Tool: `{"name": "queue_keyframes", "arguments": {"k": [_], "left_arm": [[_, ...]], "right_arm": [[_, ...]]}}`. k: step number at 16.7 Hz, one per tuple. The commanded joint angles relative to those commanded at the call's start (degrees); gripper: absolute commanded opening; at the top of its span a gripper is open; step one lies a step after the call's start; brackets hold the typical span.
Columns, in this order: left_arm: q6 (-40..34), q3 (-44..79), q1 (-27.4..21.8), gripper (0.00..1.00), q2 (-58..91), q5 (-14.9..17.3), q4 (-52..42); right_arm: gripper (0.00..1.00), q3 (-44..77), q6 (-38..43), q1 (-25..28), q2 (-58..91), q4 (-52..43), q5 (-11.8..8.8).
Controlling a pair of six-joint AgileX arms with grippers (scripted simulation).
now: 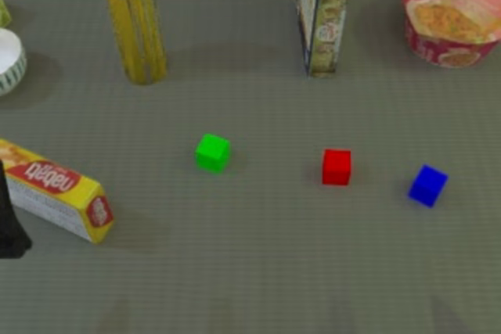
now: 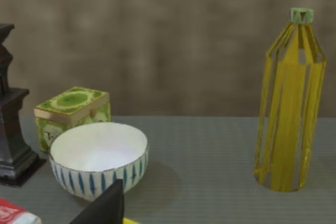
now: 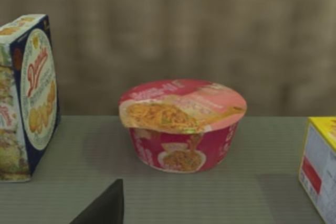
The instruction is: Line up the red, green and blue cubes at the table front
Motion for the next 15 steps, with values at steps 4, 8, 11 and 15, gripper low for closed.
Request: {"name": "queue_keyframes", "arguments": {"k": [4,8,11,15], "left_arm": [[0.0,0.0,0.0,1.0,0.0,0.0,0.0],[0.0,0.0,0.0,1.0,0.0,0.0,0.0],[0.0,0.0,0.0,1.0,0.0,0.0,0.0],[0.0,0.0,0.0,1.0,0.0,0.0,0.0]], "right_arm": [[1.0,1.7,0.6,0.6,1.7,-1.2,-0.1],[1.0,12.3,4.1,3.7,12.4,-7.9,-0.2],[1.0,25.4,8.1,7.0,26.8,-15.8,-0.1],[1.0,46.0,14.4,12.1,52.9,-28.7,0.0]]}}
